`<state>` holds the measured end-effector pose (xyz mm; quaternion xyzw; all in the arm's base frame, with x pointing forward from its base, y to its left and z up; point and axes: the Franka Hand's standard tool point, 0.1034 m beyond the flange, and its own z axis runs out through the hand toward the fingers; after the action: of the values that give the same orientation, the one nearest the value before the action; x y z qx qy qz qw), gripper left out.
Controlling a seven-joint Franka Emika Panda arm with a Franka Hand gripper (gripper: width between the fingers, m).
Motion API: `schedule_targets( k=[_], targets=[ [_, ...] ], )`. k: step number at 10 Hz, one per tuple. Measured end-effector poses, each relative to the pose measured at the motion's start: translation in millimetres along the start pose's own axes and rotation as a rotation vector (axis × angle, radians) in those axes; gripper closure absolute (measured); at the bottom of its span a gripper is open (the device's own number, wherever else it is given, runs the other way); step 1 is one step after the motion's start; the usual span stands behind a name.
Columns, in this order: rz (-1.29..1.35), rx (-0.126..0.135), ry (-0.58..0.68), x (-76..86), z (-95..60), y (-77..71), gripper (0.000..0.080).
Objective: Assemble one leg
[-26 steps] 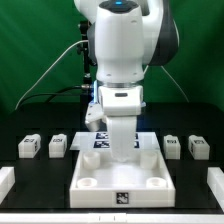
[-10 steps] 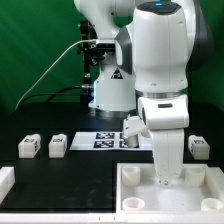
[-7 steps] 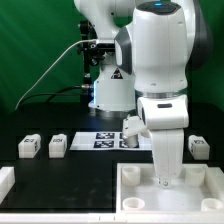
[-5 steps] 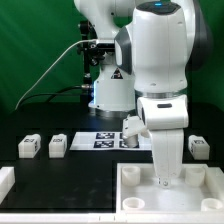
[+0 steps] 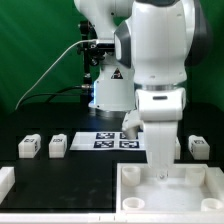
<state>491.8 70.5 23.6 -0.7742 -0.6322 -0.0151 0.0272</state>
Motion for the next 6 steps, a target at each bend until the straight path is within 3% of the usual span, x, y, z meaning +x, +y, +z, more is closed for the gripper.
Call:
schedule_targets(
  k=[2, 6],
  targets=[
    [0.103, -0.008, 0.004, 13.3, -11.1, -9.6, 0.0151],
    [0.704, -0.001, 0.031, 58.6, -19.1, -38.9, 0.0151]
  ],
)
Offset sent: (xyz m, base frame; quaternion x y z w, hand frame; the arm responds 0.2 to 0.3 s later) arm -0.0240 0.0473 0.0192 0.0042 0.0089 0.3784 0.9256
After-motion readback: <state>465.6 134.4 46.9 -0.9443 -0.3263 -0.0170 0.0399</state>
